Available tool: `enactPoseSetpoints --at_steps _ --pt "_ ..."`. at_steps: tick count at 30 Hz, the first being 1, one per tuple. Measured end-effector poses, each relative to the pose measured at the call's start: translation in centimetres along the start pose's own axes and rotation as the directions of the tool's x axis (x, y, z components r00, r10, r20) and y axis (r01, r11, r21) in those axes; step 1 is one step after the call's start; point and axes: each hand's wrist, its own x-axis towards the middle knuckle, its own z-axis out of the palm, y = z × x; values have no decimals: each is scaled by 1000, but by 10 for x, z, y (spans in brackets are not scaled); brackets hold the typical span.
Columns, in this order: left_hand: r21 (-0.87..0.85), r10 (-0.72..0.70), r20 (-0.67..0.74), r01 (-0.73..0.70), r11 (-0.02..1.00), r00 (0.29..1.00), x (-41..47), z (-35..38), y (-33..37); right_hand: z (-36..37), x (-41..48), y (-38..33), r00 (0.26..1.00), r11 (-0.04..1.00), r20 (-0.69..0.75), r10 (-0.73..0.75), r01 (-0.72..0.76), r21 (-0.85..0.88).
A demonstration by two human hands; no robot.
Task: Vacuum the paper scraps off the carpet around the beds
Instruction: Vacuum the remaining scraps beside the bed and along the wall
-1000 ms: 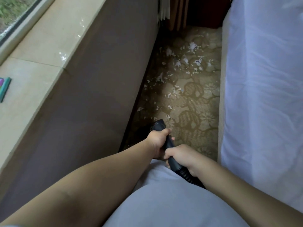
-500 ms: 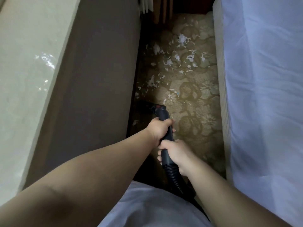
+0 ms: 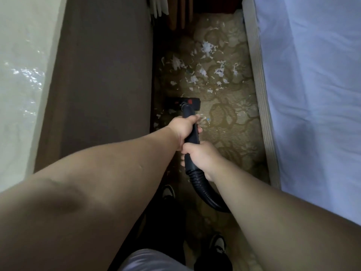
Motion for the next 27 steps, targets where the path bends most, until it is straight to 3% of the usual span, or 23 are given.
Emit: enactPoseSetpoints --at_steps 4,9,16,22,27 --pt "31 -8 28 7 999 1000 9 -3 9 2 12 -8 999 997 33 38 -40 61" --pt "80 -73 33 70 994 997 5 -1 -12 -8 -10 12 956 960 227 184 -224 167" --pt "252 -107 90 82 964 990 -31 37 -74 -30 -50 83 925 876 194 328 -374 305" --pt "189 -164 100 143 971 981 -87 55 -157 -62 -110 153 912 886 164 375 -405 225" --pt "75 -197 92 191 979 976 -139 81 -207 -102 -159 194 929 928 165 330 -351 123"
